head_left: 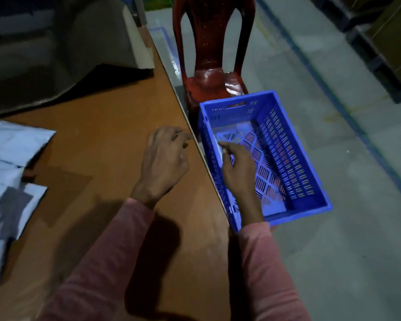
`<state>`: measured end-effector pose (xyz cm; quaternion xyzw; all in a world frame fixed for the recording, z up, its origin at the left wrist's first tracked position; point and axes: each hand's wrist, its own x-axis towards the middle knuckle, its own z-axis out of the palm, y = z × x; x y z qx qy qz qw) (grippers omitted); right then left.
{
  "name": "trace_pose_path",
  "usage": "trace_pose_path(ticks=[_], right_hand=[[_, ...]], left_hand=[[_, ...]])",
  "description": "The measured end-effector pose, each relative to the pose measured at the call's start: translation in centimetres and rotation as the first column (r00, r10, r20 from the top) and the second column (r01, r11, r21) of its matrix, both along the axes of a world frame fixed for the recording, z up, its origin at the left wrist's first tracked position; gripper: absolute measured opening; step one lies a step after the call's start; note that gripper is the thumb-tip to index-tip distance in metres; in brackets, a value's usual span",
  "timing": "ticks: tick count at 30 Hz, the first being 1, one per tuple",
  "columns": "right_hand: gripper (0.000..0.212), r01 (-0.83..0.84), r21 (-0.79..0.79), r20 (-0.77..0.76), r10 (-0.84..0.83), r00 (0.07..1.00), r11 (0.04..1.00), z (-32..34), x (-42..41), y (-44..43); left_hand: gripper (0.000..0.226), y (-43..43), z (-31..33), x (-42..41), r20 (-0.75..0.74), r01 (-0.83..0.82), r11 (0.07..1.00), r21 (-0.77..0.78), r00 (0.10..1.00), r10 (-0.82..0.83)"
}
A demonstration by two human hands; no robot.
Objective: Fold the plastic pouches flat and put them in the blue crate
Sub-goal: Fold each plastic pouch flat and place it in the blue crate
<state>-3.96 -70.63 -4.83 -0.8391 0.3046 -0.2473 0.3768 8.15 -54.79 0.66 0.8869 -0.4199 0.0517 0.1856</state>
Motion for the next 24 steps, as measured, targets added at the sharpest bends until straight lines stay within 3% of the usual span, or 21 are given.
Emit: trace_pose_path(ticks=[5,19,22,24], right_hand=[[0.025,-0.062,-0.157,0.032,0.068,0.997,0.986,4.1,-1.5,9.2],[0.026,-0.430,-0.149,0.058,0.442,0.895,0.890,6.9,1.9,36.0],[0.033,-0.380,-0.063,0.106,0.385,0.917,0.923,7.2,3.5,39.8],[0.048,-0.322,0.134,0.091,0.312,0.946,0.937,7.8,5.1,41.6]], left_hand=[[0.038,9.5,2.0,-3.4,-0.022,-0.144,0.989,-0.039,0.989,0.144],[0.036,40.0,2.4,-7.0,-0.058,-0.437,0.857,-0.272,0.897,0.439],[0.034,43.3,2.2,-6.5,-0.110,-0.478,0.822,-0.310,0.877,0.468],[0.032,44.7,2.0,-6.3,-0.130,-0.467,0.818,-0.336,0.883,0.451]])
